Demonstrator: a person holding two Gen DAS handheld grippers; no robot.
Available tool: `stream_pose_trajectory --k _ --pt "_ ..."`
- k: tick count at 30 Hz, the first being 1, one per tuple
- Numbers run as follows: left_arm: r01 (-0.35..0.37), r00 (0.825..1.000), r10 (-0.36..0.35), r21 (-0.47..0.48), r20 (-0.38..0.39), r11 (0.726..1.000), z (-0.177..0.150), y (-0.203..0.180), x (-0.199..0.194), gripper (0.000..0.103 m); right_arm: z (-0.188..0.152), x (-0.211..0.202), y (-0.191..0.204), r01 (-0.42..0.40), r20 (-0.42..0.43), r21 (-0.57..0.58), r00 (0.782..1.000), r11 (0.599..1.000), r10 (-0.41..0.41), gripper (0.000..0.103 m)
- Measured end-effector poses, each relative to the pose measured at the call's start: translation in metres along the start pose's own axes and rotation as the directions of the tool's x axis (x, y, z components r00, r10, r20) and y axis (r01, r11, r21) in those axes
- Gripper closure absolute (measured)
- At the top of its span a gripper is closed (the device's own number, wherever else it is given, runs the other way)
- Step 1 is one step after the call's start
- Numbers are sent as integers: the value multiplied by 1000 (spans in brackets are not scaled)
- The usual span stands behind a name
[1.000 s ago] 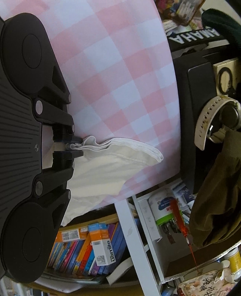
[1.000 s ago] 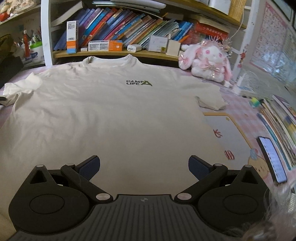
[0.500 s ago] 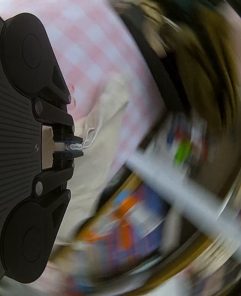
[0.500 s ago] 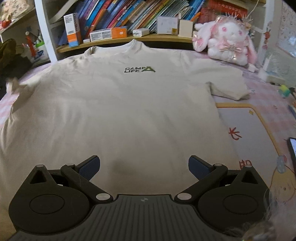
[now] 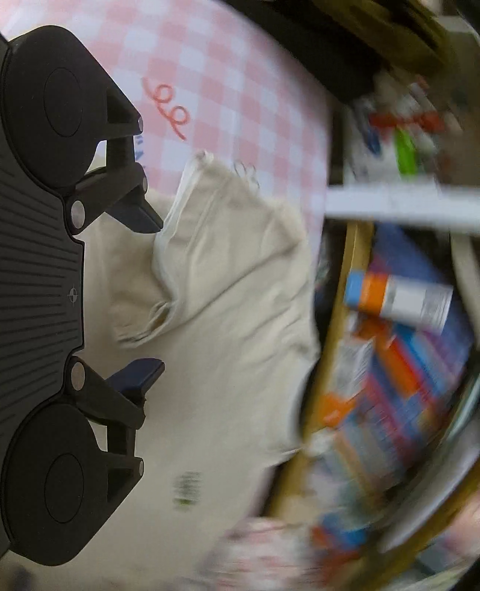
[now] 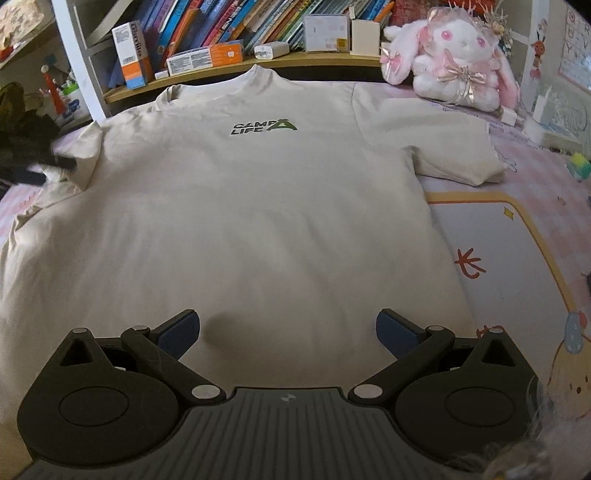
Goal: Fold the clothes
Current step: 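Fold the held sleeve over the shirt body with the left gripper and release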
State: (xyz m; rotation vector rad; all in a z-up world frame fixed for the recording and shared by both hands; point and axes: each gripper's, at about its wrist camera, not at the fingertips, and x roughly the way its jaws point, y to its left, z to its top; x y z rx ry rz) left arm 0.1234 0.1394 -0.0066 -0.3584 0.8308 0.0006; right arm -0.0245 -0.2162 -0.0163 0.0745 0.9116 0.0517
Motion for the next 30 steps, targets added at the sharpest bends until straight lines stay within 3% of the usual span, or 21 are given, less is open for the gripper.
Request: stream_pose_trajectory --k 2,4,7,10,11,12,14,16,17,19,21,23,26,30 --pt "-6 1000 10 -169 25 986 5 22 3 26 -1 0 0 1 3 -4 1000 1000 -1 0" --pt "-32 998 46 -314 36 949 5 43 7 29 -2 0 -1 1 6 -5 1000 1000 -1 0" --pt "-89 994 105 -374 23 923 9 57 18 36 -3 0 0 6 9 -1 1000 1000 -6 0" --pt "-77 996 92 -373 22 924 15 58 27 69 -3 1 1 14 9 1 1000 1000 -14 0" --pt "-69 997 81 -371 16 926 18 56 31 91 -4 1 1 16 9 1 1000 1000 -16 0" --pt "-61 998 69 -367 9 928 21 55 36 101 -4 1 1 19 9 1 1000 1000 -19 0" --pt "-16 997 43 -337 71 941 30 36 32 101 -4 0 1 25 10 9 1000 1000 -25 0" --pt "147 983 -115 -237 143 960 43 4 25 101 -4 1 1 30 8 11 1000 999 -30 0" --pt "242 964 -217 -169 155 955 49 -14 23 95 -4 1 1 33 8 11 999 999 -33 0" --pt "277 957 -262 -122 128 953 51 -27 22 80 -5 1 1 39 6 12 999 999 -39 0" --pt "302 951 -294 -81 96 950 53 -39 22 47 -5 1 1 44 4 12 999 999 -45 0" --pt "328 944 -325 -41 63 944 55 -50 21 45 -5 1 0 42 5 18 999 999 -42 0" --pt "255 967 -251 -107 44 961 40 -31 16 45 -6 -1 -3 31 10 30 999 999 -31 0" --pt "131 991 -133 -98 -21 987 13 -16 15 47 -9 -2 -4 27 18 29 999 999 -27 0"
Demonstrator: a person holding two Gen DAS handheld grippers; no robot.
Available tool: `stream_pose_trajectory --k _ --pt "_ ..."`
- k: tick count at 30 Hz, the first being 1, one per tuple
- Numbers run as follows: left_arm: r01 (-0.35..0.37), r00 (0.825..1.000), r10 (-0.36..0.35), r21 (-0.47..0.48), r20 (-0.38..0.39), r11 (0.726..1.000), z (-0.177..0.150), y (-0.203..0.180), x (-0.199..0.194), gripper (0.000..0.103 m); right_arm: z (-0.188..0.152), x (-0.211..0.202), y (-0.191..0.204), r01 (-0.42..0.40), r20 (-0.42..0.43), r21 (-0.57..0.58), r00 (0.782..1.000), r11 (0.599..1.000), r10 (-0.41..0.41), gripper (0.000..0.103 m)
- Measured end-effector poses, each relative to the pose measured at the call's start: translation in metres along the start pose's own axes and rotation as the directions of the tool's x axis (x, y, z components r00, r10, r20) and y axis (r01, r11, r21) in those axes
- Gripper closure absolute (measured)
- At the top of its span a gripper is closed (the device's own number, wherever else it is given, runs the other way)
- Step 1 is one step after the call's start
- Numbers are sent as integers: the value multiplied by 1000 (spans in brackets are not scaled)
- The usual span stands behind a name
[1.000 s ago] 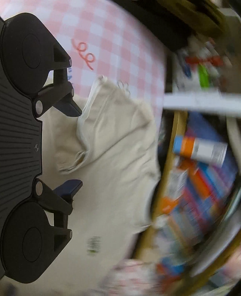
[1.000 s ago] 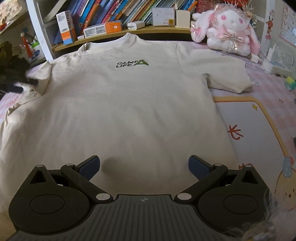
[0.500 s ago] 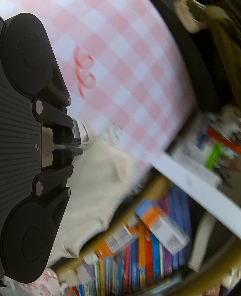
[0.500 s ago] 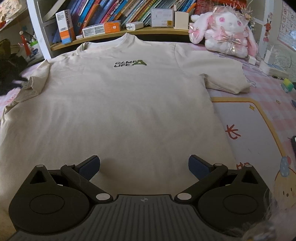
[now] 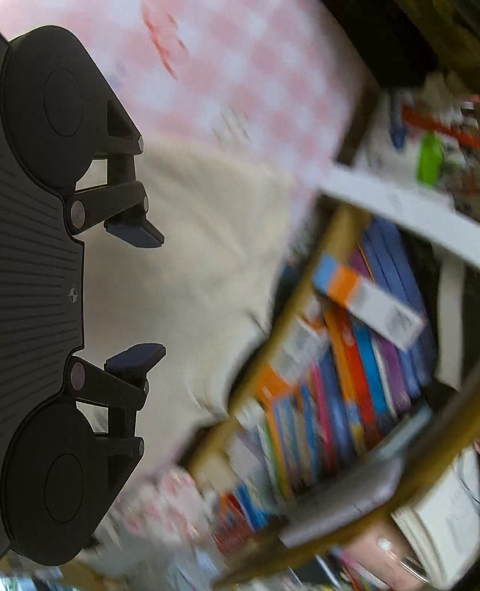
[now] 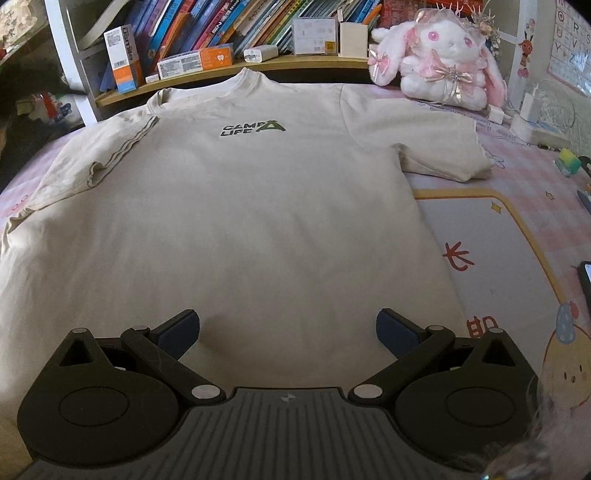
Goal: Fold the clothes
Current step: 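Fold the held sleeve over the shirt body with the left gripper and release, then move the right gripper to the other sleeve of the shirt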
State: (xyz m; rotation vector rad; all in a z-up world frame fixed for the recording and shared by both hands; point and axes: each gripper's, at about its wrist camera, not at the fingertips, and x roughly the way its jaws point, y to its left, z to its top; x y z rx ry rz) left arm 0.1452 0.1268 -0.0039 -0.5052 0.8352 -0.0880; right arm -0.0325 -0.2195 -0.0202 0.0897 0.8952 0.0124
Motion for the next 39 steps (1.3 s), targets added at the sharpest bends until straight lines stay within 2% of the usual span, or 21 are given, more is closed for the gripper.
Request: stream_pose_trajectory --k 4,7,9,13,17,19,24,28,32,34,35,37,39 --pt "-58 996 65 111 -62 992 -34 -3 7 50 -1 0 0 -4 4 -11 1000 1000 4 0" --pt "-98 991 117 227 -69 969 -51 -16 12 50 -1 -1 -4 -15 3 -5 1000 1000 15 0" --pt "-92 989 117 249 -87 964 -52 -23 12 50 -1 -3 -8 -22 3 3 1000 1000 22 0" --pt "-71 995 86 272 -45 960 -57 -36 -8 45 0 -6 -20 -15 13 30 1000 999 15 0" --pt "-103 994 110 322 -4 941 -79 -51 -23 34 4 -8 -37 -2 37 70 999 998 0 0" --pt "-130 991 132 350 18 927 -93 -59 -30 33 6 -9 -46 3 48 86 999 996 -8 0" --pt "-157 985 170 380 -1 912 -129 -69 -39 27 14 -6 -74 7 75 141 997 990 -18 0" --pt "-154 981 190 415 -47 897 -154 -73 -39 27 26 -2 -110 -43 107 257 994 966 15 1" --pt "-169 976 213 472 -41 865 -169 -79 -46 27 44 8 -150 -89 137 371 990 924 40 10" --pt "-183 973 228 489 -33 853 -174 -81 -49 25 54 15 -168 -93 138 421 990 902 37 21" --pt "-189 972 234 491 -32 850 -176 -81 -51 24 58 20 -178 -96 135 448 990 889 39 24" --pt "-198 969 243 478 -34 856 -179 -80 -54 23 65 28 -195 -108 131 499 990 860 48 40" --pt "-207 967 252 463 -36 862 -181 -79 -56 23 70 35 -208 -127 133 543 989 830 64 46"
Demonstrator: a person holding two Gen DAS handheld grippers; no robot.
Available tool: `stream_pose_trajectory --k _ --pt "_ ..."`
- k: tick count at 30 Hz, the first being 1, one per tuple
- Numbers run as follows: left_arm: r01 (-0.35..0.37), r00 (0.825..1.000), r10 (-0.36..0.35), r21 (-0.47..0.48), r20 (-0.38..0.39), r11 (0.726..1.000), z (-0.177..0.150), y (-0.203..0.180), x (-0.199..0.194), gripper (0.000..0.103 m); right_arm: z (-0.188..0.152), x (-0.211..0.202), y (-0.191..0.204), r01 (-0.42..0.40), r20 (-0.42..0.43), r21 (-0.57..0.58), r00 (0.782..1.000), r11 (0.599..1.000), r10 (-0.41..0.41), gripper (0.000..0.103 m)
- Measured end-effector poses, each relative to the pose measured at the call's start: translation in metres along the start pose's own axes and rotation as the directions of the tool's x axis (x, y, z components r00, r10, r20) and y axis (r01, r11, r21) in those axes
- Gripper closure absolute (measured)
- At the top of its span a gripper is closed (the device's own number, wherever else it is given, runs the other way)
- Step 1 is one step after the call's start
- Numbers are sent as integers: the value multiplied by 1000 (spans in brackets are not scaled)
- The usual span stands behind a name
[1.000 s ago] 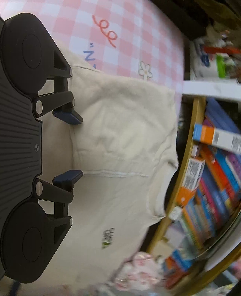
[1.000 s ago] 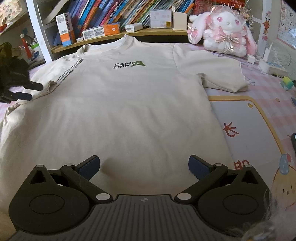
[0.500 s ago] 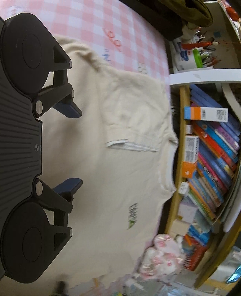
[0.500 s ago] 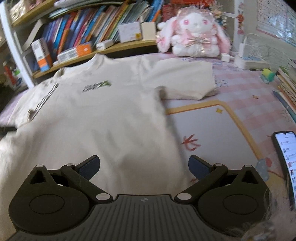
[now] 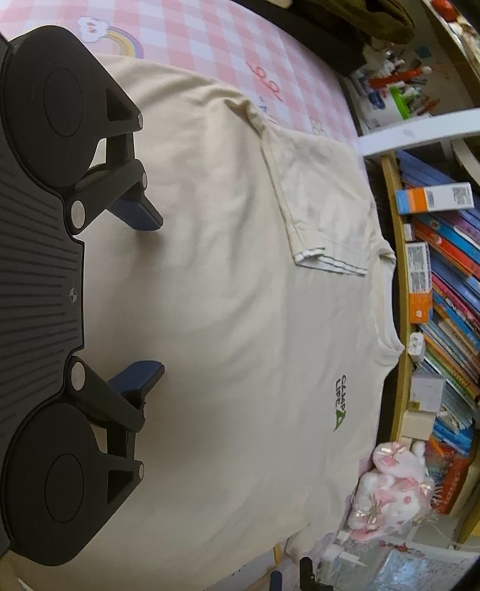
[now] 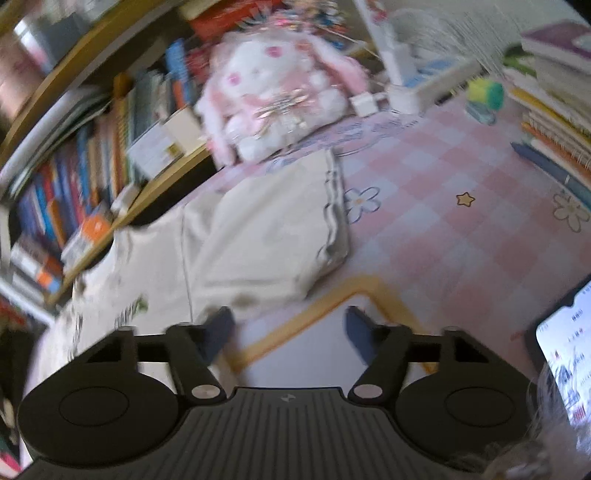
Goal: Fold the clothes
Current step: 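Move the right gripper to the other sleeve of the shirt, then grasp the sleeve with the right gripper and fold it onto the body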
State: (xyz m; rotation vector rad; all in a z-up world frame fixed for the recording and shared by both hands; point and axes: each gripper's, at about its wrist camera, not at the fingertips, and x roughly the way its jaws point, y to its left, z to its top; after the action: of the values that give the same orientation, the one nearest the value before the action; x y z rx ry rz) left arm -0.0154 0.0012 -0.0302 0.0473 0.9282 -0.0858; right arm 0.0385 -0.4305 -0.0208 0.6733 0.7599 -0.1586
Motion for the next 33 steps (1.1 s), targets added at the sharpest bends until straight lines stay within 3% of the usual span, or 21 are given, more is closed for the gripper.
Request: stream_pose_trajectory --k 9,14,16,19,21,25,27,29,33 --pt "-29 1000 29 -15 -9 999 0 -1 -6 22 20 18 -20 -20 -47 128 999 992 26 53" --pt "-36 999 36 -19 -15 999 2 -2 -6 22 29 25 -27 -24 -50 181 998 983 33 62" --pt "-37 999 37 -18 -14 999 2 -2 -7 22 34 30 -27 -1 -55 187 998 982 11 81" --pt "-43 999 42 -21 -10 999 0 -1 -9 22 39 35 -24 39 -57 185 998 982 -28 94" --pt "-48 999 48 -30 -7 998 -1 1 -11 22 43 33 -8 49 -25 119 999 992 -47 95" --pt "-59 998 59 -55 -3 997 -2 7 -14 22 48 27 53 59 69 -138 996 989 -50 96" --pt "-65 998 65 -67 0 996 -3 11 -15 22 42 26 97 42 85 -311 996 950 -16 96" --pt "-69 998 69 -77 2 995 -4 13 -15 22 27 30 143 -1 60 -490 998 872 35 96" --pt "-71 997 71 -88 1 994 -7 19 -16 22 -28 59 204 -166 -165 -724 984 669 66 93"
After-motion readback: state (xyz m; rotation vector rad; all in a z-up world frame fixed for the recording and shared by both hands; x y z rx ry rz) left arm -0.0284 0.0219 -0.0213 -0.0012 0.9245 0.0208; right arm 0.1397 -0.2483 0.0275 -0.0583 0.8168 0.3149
